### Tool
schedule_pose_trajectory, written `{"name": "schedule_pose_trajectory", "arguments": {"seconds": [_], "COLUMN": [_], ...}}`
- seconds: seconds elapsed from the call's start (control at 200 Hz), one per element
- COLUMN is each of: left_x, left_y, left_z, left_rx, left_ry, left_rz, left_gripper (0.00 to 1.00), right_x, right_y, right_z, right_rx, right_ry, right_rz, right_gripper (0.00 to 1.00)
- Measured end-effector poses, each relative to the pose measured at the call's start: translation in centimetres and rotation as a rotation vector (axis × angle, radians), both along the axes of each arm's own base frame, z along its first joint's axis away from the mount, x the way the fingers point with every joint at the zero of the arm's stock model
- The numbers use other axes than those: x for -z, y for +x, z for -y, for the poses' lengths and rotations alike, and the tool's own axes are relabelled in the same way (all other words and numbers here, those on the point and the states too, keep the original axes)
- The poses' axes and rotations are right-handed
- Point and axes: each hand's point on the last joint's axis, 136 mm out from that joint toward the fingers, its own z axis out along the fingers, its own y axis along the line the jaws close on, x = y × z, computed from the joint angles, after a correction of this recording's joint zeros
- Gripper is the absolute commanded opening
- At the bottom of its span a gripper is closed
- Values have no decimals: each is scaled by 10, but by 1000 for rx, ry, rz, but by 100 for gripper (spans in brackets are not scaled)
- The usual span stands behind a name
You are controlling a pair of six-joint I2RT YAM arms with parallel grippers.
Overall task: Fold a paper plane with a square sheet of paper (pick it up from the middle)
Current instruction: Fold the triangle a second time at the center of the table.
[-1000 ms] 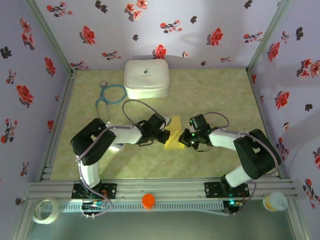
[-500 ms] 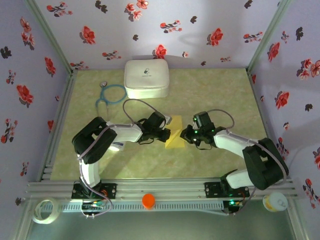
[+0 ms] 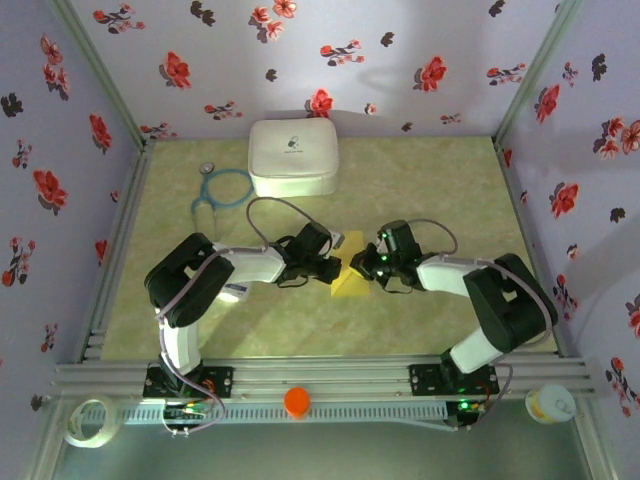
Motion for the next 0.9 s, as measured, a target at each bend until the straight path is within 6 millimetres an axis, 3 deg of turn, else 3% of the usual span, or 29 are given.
{"name": "schedule_pose_trajectory", "arguments": {"seconds": [0.29,0.605,0.9], "left_x": [0,1,1], "left_y": [1,1,2], "left_z": [-1,0,1], "left_rx": [-2,1,1], "left_ry": [5,5,5], "left_rz": [-4,-15,-16], "left_gripper": [0,0,0], "right_x": [2,24,13], "right_y": [2,-3,1], "right_z": [-6,-1,4], "right_rx": [-4,6,13], "right_ry": [24,-9,-10], "right_rz": [-6,-44,-24], "right_gripper": [0,0,0]}}
